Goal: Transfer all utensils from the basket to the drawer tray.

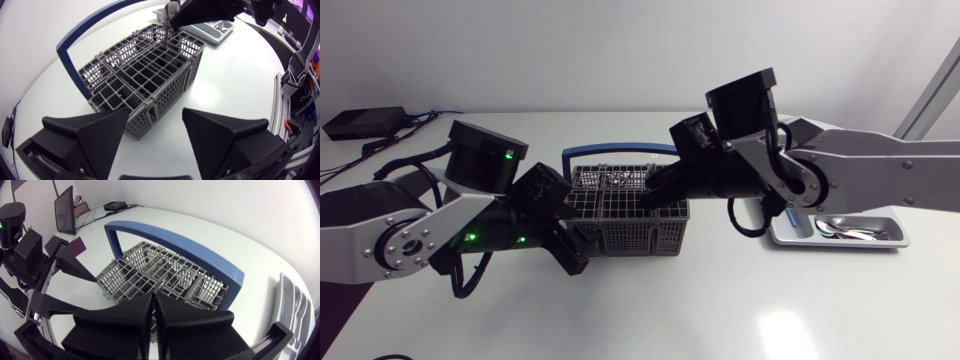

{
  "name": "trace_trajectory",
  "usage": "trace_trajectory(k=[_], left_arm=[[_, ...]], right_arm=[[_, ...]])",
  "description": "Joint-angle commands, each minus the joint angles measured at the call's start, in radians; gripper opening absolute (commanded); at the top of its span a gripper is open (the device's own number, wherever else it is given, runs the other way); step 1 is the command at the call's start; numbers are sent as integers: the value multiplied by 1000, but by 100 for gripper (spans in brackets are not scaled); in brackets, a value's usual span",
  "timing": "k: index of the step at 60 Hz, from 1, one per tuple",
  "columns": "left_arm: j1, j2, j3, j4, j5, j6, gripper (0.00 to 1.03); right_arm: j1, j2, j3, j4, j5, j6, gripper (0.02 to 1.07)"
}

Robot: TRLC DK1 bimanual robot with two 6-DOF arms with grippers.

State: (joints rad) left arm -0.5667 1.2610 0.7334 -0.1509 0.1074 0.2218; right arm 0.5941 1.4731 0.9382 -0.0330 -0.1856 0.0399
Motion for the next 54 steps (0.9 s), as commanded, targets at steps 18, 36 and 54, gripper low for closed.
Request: trace_trajectory(k=[18,36,54], left_arm=[[-7,-15,-20,-1,8,13,75],[-7,-31,-20,-16,8,13,75],[-7,-69,-11,-49,8,13,75]], right_arm=[[21,-96,-38,8,-25,-80,8],[23,-200,-21,-82,-78,-192,8],[-108,-344,48,-308,-314,-212,8]])
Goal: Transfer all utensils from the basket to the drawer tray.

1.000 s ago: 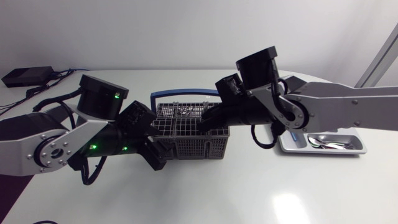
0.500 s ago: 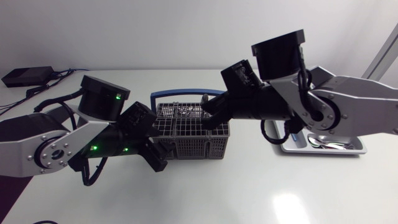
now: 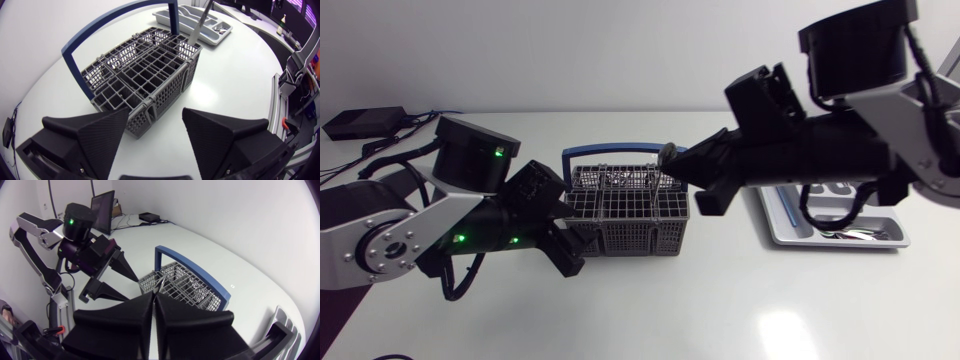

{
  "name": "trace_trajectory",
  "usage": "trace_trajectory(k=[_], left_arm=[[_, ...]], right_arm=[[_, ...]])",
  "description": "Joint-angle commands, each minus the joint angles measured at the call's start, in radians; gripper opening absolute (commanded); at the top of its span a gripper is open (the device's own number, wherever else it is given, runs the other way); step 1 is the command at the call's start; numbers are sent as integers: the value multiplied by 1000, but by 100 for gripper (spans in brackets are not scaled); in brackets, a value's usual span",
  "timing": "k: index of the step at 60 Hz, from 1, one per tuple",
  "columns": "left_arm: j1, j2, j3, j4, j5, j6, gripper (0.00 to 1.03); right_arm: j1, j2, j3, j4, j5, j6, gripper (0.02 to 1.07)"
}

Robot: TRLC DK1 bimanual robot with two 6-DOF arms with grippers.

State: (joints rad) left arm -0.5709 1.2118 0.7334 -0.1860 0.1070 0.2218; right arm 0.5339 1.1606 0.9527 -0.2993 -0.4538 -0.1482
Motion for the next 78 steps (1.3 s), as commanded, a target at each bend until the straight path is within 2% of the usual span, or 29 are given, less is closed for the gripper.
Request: trace_trajectory(k=[1,9,17,24,35,38,48,58,68,78], left_arm=[[-3,-21,-12,-15,7,13,75],[0,-34,-17,-23,7,13,75],[0,-44,-22,-27,7,13,75],[3,-47,-22,-33,7,11,75],[-6,-47,-20,-33,7,8,75],[-9,-47,-20,-33,7,4,75],[-11,-46,-25,-33,5,1,75],[-11,-49,-28,-36,3,-2,75],[-4,-64,-34,-43,2,-2,75],[6,-78,-45,-47,2,-2,75]], right_arm=[[-60,-38,34,-58,-65,-33,8],[-189,-82,35,-222,-187,-175,8],[-341,-85,40,-379,-203,-343,8],[-506,-85,17,-460,-183,-499,8],[-726,-22,-28,-452,-86,-705,8],[-769,5,-40,-429,-48,-751,8],[-851,97,-118,-225,149,-847,8],[-902,198,-157,-37,288,-919,8],[-937,312,-152,80,356,-959,8],[-945,390,-137,120,425,-961,8]])
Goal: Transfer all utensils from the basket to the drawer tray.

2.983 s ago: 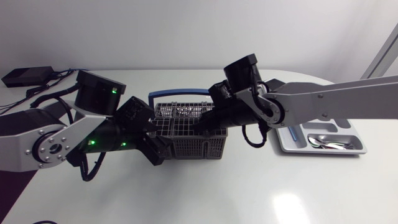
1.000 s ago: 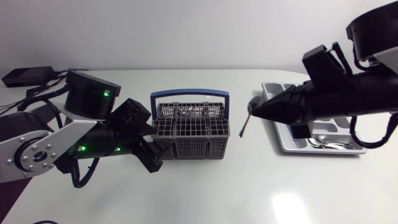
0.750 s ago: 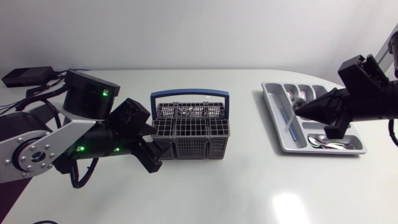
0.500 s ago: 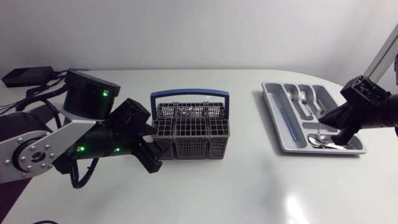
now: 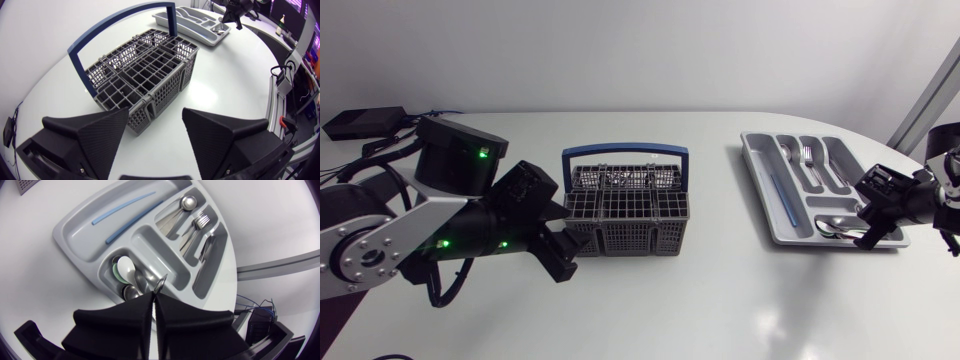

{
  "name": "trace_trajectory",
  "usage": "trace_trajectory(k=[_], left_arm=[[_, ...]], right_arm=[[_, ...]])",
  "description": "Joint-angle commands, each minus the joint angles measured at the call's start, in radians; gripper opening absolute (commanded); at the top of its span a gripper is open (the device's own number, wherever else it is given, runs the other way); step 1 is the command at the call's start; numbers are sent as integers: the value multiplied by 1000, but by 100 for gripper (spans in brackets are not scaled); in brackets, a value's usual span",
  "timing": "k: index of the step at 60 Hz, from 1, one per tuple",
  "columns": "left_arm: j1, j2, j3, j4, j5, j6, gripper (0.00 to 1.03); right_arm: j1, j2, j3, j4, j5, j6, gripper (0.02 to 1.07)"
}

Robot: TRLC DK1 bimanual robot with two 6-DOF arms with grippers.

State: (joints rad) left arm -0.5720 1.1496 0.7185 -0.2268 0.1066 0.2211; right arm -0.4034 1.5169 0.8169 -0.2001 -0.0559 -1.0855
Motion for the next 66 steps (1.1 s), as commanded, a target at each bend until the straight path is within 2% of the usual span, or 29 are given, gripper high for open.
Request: trace_trajectory(k=[1,9,12,15,16,17,18,21,24,30,43,53,66], left_arm=[[8,-17,-31,-8,2,-2,75],[17,-28,-44,-8,2,0,76],[24,-33,-47,-8,2,0,76],[31,-39,-50,-8,2,1,76],[32,-39,-51,-8,2,1,76],[38,-41,-54,-8,2,1,76],[40,-42,-56,-8,2,1,76],[50,-44,-59,-8,2,4,76],[64,-48,-63,-8,2,7,76],[87,-53,-70,-8,2,11,76],[150,-57,-88,3,2,26,76],[207,-47,-105,24,2,55,76],[236,7,-111,83,10,63,76]], right_arm=[[-8,39,2,22,36,-24,8],[-5,81,8,45,76,-7,9],[-3,88,2,57,79,-8,19],[-2,92,-1,57,80,-7,40],[-2,92,-2,57,80,-7,41],[-2,91,-5,57,80,-5,59],[-2,86,-9,56,80,-5,69],[0,75,-13,53,83,-5,90],[14,52,-24,54,100,-8,100],[25,-17,-28,41,100,-1,102],[121,-176,-25,-79,54,118,102],[279,-265,-18,-177,7,280,102],[531,-277,-13,-191,-2,504,102]])
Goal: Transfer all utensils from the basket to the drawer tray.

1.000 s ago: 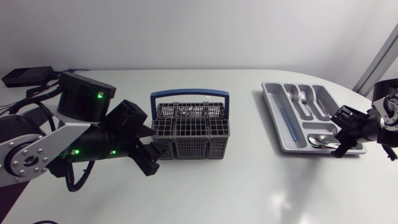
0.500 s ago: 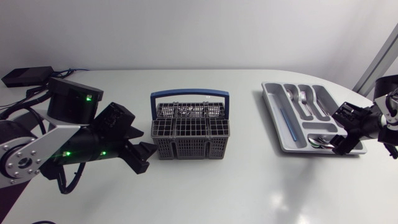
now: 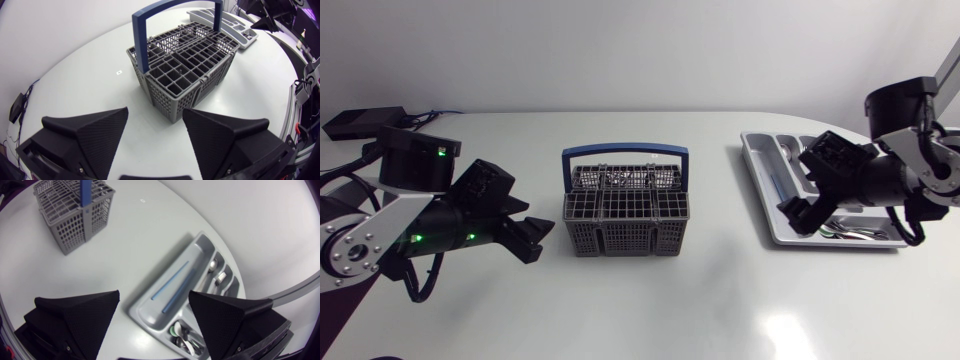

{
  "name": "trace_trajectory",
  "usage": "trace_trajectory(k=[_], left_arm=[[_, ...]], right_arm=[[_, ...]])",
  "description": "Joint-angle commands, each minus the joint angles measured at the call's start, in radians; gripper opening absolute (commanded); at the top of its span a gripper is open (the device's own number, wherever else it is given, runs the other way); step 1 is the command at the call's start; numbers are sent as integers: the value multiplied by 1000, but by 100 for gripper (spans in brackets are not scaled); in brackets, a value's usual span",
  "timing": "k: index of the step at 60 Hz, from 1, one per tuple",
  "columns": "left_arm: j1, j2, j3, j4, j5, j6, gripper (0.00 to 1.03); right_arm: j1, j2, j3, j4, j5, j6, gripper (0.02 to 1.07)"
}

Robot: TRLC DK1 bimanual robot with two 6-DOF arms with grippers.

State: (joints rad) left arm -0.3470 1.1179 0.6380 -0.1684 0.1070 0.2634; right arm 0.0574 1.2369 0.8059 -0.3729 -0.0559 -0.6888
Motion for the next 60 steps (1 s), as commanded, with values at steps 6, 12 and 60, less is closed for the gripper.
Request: trace_trajectory(k=[6,12,60], left_arm=[[6,85,-21,61,10,14,76],[-3,120,-14,95,10,11,76],[5,237,28,175,10,13,76]], right_arm=[[170,47,4,-8,-5,192,102],[251,105,12,31,11,255,102],[432,277,111,83,82,396,102]])
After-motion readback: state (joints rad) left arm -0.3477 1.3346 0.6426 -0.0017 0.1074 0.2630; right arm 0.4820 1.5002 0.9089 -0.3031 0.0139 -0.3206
